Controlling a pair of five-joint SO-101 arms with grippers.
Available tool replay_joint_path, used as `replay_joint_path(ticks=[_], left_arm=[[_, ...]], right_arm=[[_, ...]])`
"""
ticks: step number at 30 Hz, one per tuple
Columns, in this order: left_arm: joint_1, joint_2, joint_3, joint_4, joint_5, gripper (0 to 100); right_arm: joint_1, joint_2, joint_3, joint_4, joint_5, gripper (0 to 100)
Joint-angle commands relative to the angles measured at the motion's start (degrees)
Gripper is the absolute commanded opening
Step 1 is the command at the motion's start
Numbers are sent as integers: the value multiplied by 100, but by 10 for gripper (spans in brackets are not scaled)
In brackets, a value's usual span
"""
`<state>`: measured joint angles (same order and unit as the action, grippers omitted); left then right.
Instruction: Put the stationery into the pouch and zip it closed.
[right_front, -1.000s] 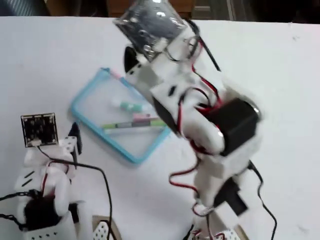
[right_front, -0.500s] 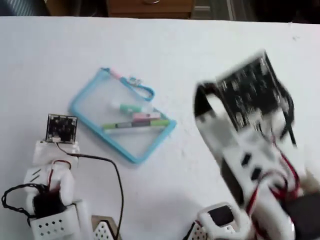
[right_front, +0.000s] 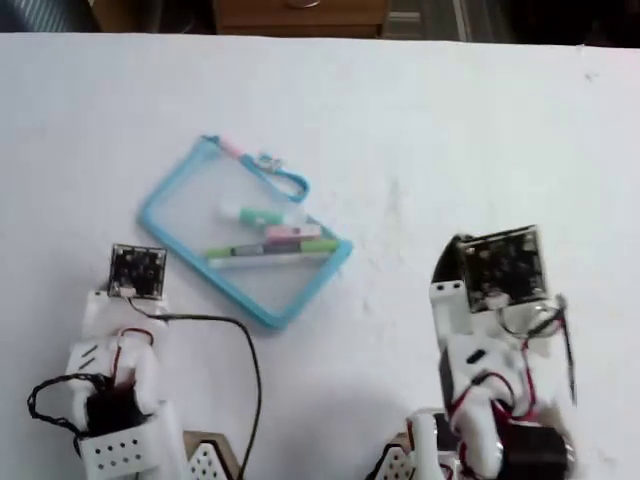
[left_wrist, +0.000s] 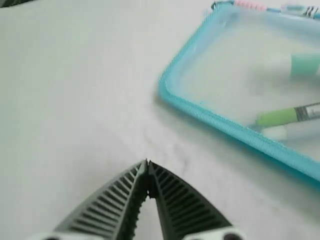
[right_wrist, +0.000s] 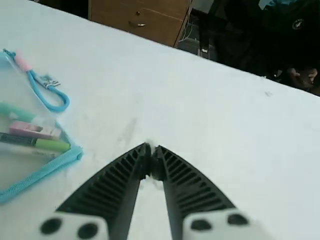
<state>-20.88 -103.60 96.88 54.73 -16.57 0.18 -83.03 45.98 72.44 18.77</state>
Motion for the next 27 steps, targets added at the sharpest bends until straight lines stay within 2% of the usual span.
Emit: replay_joint_path(ticks=[1, 5, 11, 17, 23, 27], left_arm=[[92, -40, 9, -167, -18, 25], [92, -40, 9, -88, -18, 24], [92, -40, 9, 703, -18, 24], [84, -40, 9, 818, 26, 24], [57, -40, 9, 1758, -18, 24], [57, -40, 9, 1837, -18, 24]], right_arm=[[-110, -514, 1081, -505, 18, 19], [-127, -1165, 2075, -857, 26, 19], [-110, -2035, 3024, -866, 26, 19], [-127, -1982, 3604, -857, 9, 19], [-92, -1982, 4343, -857, -18, 19], [-127, -1982, 4897, -875, -18, 19]])
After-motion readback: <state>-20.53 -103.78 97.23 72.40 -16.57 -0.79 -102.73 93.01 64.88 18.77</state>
